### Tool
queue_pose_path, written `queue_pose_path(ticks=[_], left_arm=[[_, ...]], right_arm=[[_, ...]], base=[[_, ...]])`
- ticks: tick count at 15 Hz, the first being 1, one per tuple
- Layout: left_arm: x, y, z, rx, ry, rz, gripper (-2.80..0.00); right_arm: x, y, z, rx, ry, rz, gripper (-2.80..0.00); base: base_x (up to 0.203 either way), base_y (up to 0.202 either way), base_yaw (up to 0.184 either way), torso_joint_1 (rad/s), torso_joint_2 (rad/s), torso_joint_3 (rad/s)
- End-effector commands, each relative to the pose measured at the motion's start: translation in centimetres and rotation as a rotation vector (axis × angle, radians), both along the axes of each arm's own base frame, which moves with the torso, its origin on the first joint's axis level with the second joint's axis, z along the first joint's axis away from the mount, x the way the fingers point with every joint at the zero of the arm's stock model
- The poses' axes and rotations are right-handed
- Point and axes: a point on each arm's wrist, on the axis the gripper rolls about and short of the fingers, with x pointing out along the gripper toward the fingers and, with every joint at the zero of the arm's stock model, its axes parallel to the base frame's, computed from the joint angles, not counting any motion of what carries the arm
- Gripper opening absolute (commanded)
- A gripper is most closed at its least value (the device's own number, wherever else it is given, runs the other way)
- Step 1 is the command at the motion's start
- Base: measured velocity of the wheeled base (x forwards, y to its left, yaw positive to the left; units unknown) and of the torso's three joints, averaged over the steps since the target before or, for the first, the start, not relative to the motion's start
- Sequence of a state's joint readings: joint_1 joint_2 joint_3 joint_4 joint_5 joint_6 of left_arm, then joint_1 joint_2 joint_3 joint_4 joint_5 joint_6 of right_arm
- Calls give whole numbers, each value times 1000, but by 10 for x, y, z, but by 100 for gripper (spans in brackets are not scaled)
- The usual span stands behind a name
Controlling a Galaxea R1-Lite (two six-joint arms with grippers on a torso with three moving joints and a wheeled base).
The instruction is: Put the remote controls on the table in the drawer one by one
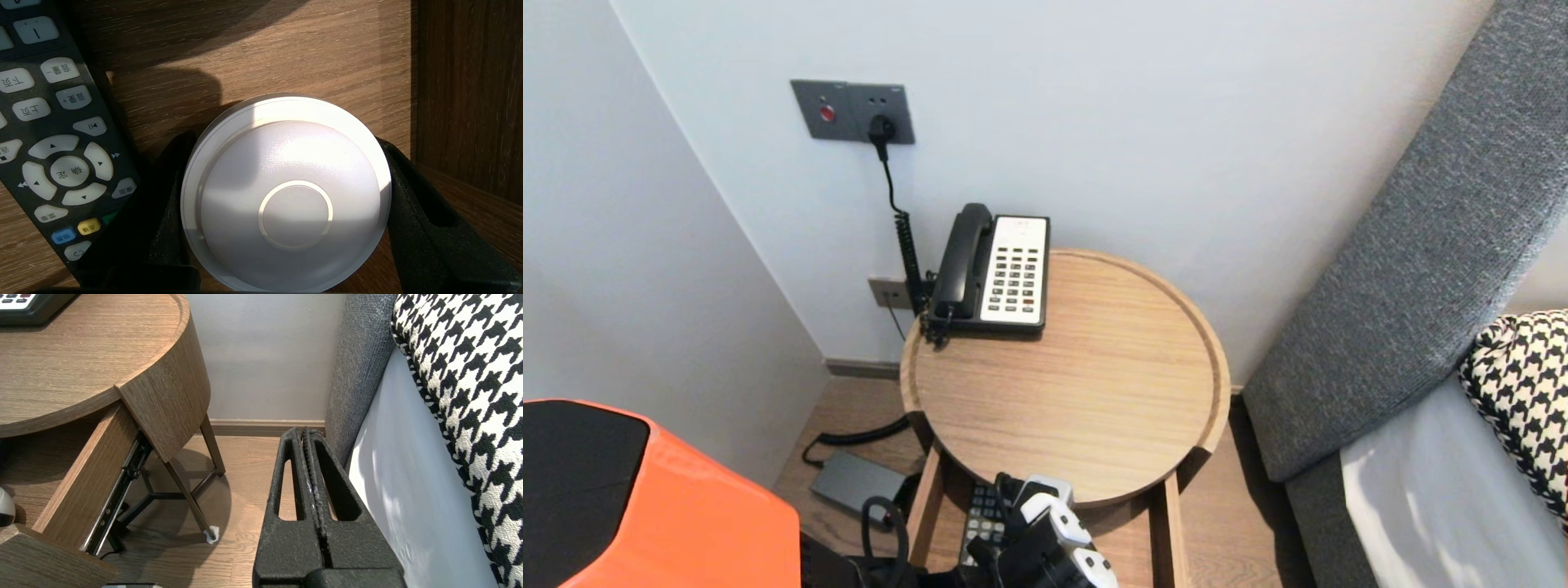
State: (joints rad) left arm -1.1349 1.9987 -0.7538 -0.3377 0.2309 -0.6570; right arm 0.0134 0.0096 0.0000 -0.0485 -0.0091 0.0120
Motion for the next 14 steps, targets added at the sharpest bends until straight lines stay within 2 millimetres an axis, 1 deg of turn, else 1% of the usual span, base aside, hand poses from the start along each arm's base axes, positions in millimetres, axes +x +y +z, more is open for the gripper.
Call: queue_pose_path(ticks=[1, 2, 3, 7, 9, 10, 14], left_arm=[[0, -1, 0, -4, -2, 5, -280], [0, -1, 0, -4, -2, 5, -280], [0, 0, 0, -5, -3, 5, 0], [0, -2, 4, -18, -9, 10, 0], [1, -2, 9, -30, -23, 9, 0], [1, -1, 16, -49, -34, 10, 0], [0, 2, 22, -61, -40, 11, 0]], right_arm=[[2, 0, -7, 0, 25, 0, -280], [2, 0, -7, 0, 25, 0, -280], [2, 0, -7, 0, 25, 0, -280], [2, 0, -7, 0, 25, 0, -280], [2, 0, -7, 0, 25, 0, -280], [2, 0, -7, 0, 25, 0, -280], [2, 0, -7, 0, 25, 0, -280]], base=[[0, 0, 0, 0, 0, 0], [0, 0, 0, 0, 0, 0], [0, 0, 0, 0, 0, 0], [0, 0, 0, 0, 0, 0], [0, 0, 0, 0, 0, 0], [0, 0, 0, 0, 0, 0], [0, 0, 0, 0, 0, 0]])
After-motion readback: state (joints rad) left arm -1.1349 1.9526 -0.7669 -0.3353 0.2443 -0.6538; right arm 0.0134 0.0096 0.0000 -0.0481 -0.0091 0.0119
